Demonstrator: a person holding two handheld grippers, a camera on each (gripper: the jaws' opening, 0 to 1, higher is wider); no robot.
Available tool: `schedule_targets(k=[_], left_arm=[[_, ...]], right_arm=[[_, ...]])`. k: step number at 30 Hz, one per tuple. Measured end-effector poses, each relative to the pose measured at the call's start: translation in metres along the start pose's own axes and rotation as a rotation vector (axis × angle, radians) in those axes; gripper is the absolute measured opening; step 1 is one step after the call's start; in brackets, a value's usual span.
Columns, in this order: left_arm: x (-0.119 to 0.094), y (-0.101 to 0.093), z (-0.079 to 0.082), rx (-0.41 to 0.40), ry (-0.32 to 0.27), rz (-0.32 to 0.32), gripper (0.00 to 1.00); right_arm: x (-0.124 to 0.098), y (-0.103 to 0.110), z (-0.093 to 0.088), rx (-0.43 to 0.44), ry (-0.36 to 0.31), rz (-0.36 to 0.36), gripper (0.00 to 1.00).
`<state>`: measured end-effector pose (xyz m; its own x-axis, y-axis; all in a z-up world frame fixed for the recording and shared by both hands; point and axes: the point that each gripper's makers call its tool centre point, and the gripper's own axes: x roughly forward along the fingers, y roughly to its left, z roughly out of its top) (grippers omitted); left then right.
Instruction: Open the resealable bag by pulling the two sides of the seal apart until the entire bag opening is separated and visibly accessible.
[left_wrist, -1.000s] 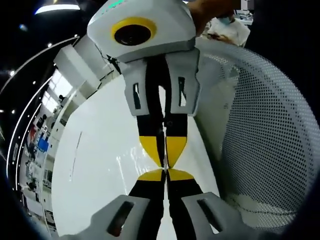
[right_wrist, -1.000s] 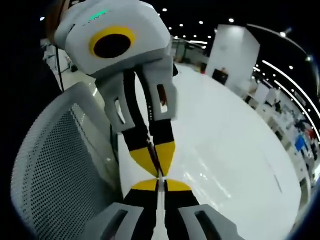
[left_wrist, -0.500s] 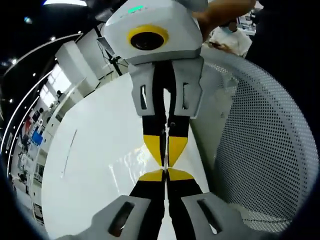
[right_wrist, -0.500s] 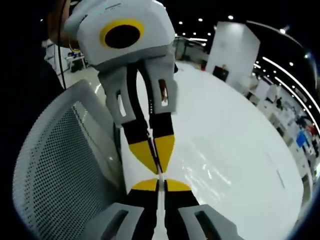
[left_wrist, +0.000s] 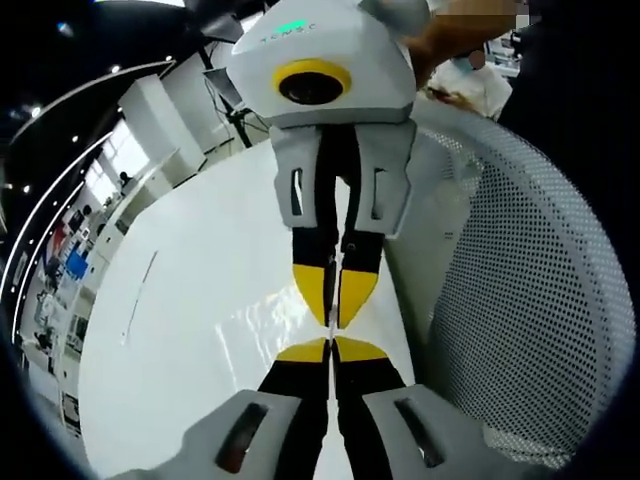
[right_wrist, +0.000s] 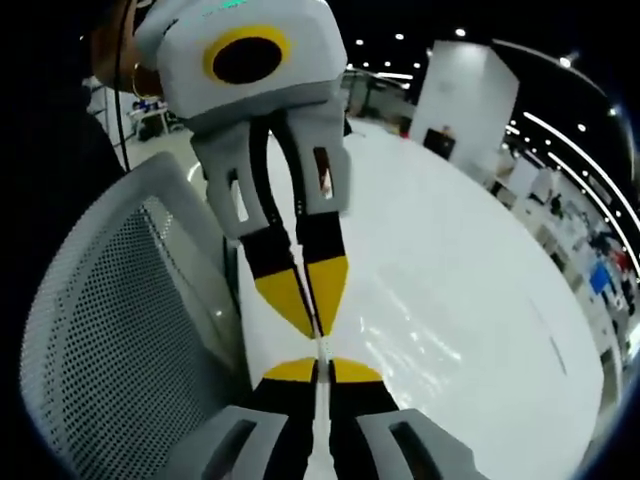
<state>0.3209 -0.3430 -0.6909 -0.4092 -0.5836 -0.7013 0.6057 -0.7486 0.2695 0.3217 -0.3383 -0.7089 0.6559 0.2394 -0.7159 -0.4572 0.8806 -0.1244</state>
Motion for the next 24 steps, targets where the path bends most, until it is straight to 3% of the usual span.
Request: schedule_targets(k=[4, 5, 9, 15, 24], left_arm=[[0.0009, 0.0023, 0.0005, 0.012, 0.01, 0.015, 0.0], [0.001, 0.0029, -0.0001, -0.04, 0.016, 0.027, 0.0], [0.0014, 0.0041, -0.0002, -0.091, 0.016, 0.037, 0.0], [0.0027, 0.0042, 0.003, -0.072, 0.004, 0.038, 0.0], [0.0042, 0.0037, 0.0013, -0.026, 0.041, 0.021, 0.01]], right_arm=[[-0.0004, -0.0028, 0.0005, -0.017, 0.012, -0.019, 0.0], [-0.0005, -0.0038, 0.0004, -0.022, 0.015, -0.021, 0.0], [-0.0013, -0.0034, 0.0029, -0.024, 0.008, -0.017, 0.0], [-0.0004, -0.0035, 0.0073, -0.018, -0.002, -0.013, 0.0], [0.0017, -0.0018, 0.0088, -0.027, 0.001, -0.008, 0.0]])
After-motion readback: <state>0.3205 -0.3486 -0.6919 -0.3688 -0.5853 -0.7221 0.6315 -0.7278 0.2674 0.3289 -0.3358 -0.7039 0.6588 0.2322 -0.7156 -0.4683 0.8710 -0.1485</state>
